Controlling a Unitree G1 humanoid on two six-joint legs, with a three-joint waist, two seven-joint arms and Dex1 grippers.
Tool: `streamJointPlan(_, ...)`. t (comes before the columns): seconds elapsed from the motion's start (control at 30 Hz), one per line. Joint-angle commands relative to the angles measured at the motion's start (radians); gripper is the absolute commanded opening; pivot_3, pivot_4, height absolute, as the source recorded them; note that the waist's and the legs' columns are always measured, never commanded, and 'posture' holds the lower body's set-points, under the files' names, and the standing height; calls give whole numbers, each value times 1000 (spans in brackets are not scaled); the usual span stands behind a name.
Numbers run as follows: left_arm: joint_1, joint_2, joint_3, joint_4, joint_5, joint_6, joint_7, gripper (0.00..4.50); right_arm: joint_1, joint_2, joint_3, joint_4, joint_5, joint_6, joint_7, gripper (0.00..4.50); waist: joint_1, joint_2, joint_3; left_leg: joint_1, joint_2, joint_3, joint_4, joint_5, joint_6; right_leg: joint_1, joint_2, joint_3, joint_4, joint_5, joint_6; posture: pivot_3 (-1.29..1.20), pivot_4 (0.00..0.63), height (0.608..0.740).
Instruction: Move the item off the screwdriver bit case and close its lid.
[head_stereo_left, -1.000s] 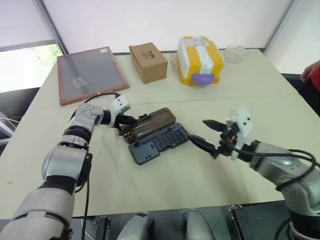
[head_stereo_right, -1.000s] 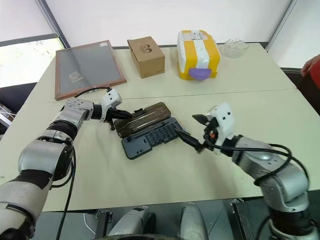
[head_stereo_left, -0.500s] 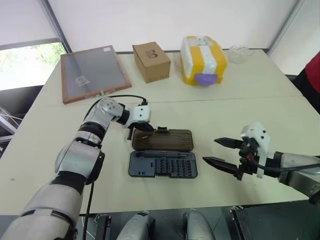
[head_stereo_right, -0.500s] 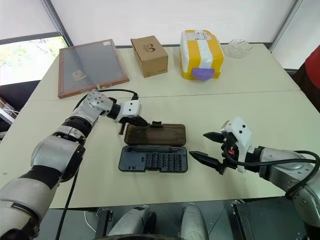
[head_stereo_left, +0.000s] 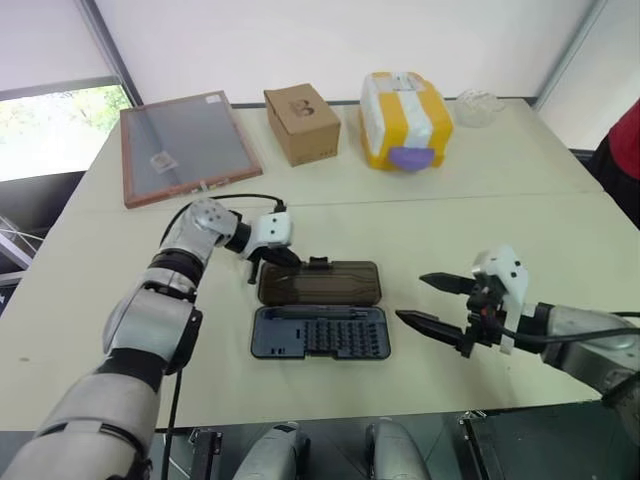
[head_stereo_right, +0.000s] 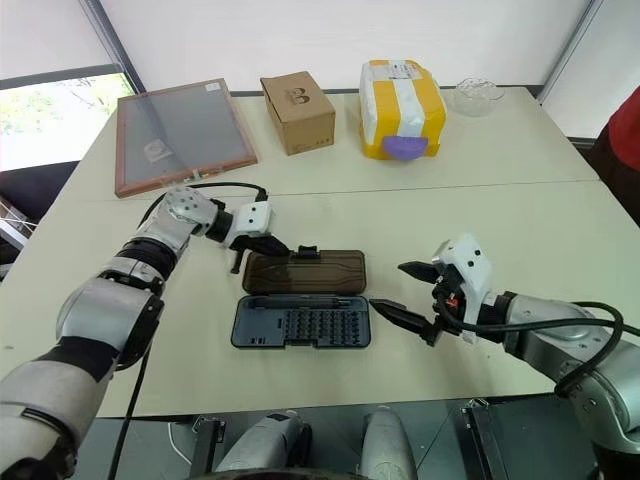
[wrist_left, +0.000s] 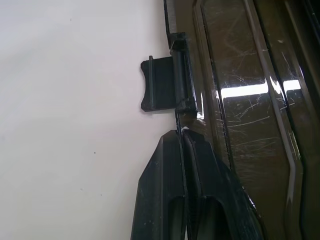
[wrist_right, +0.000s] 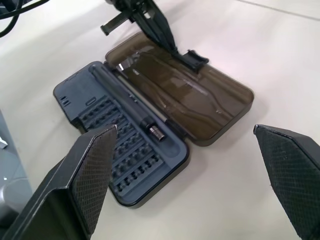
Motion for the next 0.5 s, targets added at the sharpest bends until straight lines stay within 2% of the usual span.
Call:
streamJointPlan(0.03, 1, 26, 5, -27, -5, 12, -23, 46, -16, -1, -5, 2, -3, -24, 16, 4500, 0, 0, 0, 0, 0, 0, 0, 0, 0, 0, 0, 0, 0, 0, 0, 0, 150, 740)
streamJointPlan(0.43, -11, 29, 16, -31, -16, 65, 15, 46, -33, 3, 19, 26, -33, -39, 30, 4500, 0, 0, 0, 0, 0, 0, 0, 0, 0, 0, 0, 0, 0, 0, 0, 0, 150, 740)
streamJointPlan(0.5, -10, 28, 21, -33, -21, 65, 32, 662, -36, 3, 21, 28, -39, -40, 32, 4500, 0, 0, 0, 0, 0, 0, 1, 0, 0, 0, 0, 0, 0, 0, 0, 0, 150, 740)
